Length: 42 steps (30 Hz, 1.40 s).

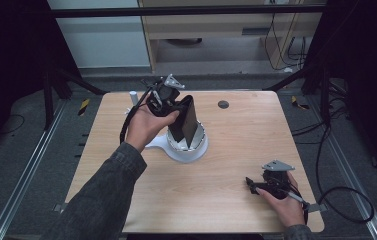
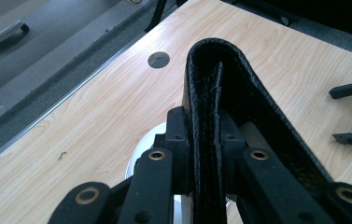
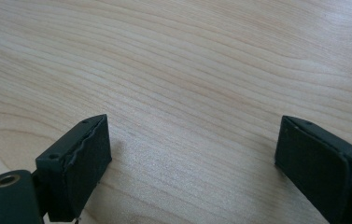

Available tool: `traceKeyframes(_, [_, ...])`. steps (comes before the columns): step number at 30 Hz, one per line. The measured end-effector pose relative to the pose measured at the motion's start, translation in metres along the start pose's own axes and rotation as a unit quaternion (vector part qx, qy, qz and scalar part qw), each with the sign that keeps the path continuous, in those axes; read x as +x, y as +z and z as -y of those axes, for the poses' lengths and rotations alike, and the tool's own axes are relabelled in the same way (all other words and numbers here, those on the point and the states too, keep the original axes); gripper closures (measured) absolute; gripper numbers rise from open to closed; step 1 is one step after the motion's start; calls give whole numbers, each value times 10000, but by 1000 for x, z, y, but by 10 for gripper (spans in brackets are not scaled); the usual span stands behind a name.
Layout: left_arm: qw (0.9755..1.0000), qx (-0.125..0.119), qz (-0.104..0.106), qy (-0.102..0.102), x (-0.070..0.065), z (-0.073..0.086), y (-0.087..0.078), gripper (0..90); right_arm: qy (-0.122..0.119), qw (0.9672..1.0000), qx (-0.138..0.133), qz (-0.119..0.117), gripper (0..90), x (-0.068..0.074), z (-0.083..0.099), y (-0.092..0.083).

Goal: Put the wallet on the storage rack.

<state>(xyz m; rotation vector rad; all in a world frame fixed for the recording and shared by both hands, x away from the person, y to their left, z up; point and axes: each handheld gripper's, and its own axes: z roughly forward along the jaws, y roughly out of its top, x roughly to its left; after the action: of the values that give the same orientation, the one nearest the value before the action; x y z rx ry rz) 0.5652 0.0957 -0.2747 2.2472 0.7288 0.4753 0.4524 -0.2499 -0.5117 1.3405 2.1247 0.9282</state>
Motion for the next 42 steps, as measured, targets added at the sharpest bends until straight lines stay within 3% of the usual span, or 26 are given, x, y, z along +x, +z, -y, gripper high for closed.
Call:
traceKeyframes(22, [9995,173,220,-154,-2,12,34,791,52,10000,18,-50,109,-1,0,0])
traceKeyframes(42, [9990,255,310,-196,-1,13,46,787,49,10000,15,-48,107,-1,0,0])
